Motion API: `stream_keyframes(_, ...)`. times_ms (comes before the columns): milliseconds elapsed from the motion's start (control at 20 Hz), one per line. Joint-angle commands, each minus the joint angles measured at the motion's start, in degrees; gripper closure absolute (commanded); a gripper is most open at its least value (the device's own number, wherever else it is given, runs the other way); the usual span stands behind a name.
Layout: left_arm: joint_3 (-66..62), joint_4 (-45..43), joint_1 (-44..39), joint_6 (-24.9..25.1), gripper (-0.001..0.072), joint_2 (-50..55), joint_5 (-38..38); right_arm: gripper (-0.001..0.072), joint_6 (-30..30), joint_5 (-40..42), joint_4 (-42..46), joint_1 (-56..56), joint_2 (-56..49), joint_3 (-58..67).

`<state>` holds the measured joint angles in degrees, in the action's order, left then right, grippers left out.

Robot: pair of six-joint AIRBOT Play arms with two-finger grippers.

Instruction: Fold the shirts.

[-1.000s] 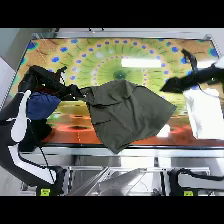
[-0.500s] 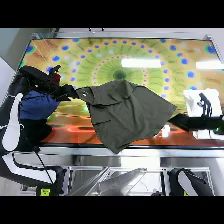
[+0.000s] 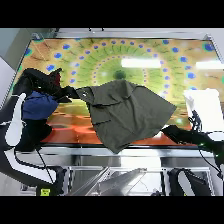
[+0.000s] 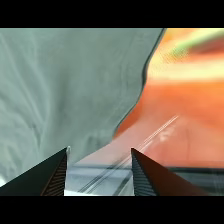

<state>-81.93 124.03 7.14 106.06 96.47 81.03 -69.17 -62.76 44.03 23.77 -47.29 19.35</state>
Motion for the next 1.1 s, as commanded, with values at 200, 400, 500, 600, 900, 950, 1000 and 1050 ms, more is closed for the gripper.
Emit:
stream_keyframes(200, 0.0, 0.26, -0.07, -0.13, 0.0003, 1.95, -9.73, 0.0268, 0.15, 8.24, -4.74, -13.16, -8.85, -0.96)
stream_keyframes(400, 0.0, 0.66, -0.09, -0.13, 0.0003, 2.01, -13.0, 0.0269, 7.41, 16.09, -16.46, -20.46, -16.52, -0.5)
stream_keyframes(500, 0.02, 0.94, -0.09, -0.13, 0.0003, 2.01, -13.86, 0.0276, 14.58, 16.44, -24.37, -20.65, -19.17, 1.33)
stream_keyframes(600, 0.02, 2.36, -0.28, -0.07, 0.0004, 2.27, -14.01, 0.0277, 17.38, 16.44, -27.82, -20.65, -20.39, 4.24)
stream_keyframes(900, 0.0, 1.99, -5.57, 0.44, 0.0362, 6.32, -13.33, 0.0483, 17.7, 15.54, -27.76, -20.65, -21.35, 7.37)
stream_keyframes(950, 0.0, 1.97, -6.12, 0.44, 0.0505, 6.4, -13.62, 0.0482, 18.47, 14.43, -27.76, -20.65, -21.35, 7.37)
stream_keyframes(1000, -0.26, 1.99, -6.38, 0.42, 0.0623, 6.34, -13.68, 0.0486, 18.49, 13.55, -27.61, -20.65, -21.33, 7.37)
stream_keyframes(1050, -1.42, 2.01, -6.38, 0.39, 0.0683, 6.34, -12.33, 0.0648, 19.61, 12.76, -27.65, -20.63, -21.27, 7.41)
